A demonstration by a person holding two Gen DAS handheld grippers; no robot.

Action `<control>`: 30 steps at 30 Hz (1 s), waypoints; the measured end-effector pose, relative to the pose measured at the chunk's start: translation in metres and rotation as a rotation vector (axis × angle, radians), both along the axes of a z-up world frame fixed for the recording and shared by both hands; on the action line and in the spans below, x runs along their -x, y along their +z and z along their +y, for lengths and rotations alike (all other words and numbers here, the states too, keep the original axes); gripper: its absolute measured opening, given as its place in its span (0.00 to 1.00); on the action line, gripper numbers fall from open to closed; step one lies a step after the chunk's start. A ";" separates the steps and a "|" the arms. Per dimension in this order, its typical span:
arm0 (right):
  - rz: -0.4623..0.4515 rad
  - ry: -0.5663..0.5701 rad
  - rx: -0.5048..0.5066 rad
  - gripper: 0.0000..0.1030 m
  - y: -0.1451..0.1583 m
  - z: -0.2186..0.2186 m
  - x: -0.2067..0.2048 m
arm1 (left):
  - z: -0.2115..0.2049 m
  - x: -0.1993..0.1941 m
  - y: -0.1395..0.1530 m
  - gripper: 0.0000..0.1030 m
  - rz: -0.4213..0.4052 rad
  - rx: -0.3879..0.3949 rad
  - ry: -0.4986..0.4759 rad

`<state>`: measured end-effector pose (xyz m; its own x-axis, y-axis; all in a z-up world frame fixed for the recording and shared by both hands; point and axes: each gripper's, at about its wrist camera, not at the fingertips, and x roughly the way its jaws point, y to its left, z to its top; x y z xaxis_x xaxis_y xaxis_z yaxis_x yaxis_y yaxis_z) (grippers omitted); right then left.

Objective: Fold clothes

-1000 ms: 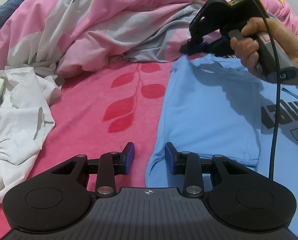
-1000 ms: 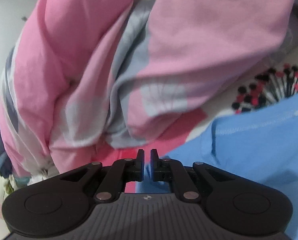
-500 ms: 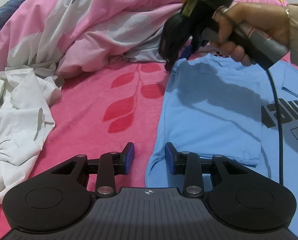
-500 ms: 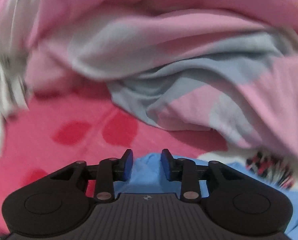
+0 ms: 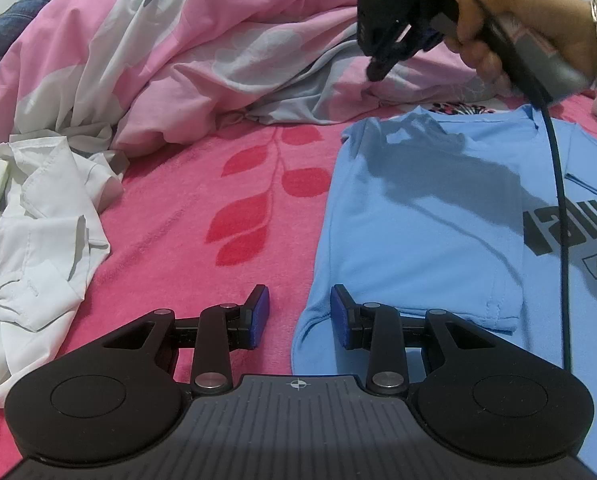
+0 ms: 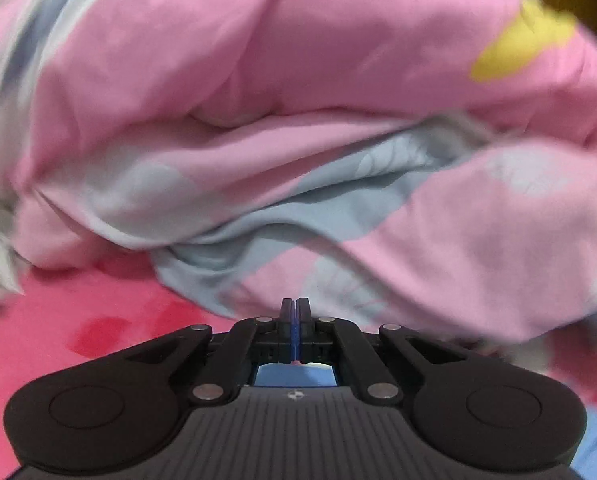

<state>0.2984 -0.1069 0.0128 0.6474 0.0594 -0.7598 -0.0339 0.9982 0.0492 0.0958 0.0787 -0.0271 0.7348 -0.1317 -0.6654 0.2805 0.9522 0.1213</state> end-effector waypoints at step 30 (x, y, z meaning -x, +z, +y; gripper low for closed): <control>-0.028 -0.183 -0.568 0.06 -0.029 -0.077 0.020 | 0.004 0.001 0.000 0.33 0.000 0.009 -0.009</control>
<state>0.2782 -0.1838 -0.0158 0.7045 0.3372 -0.6245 0.1275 0.8055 0.5787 0.0952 0.0826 -0.0267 0.7334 -0.1438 -0.6644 0.2888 0.9507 0.1130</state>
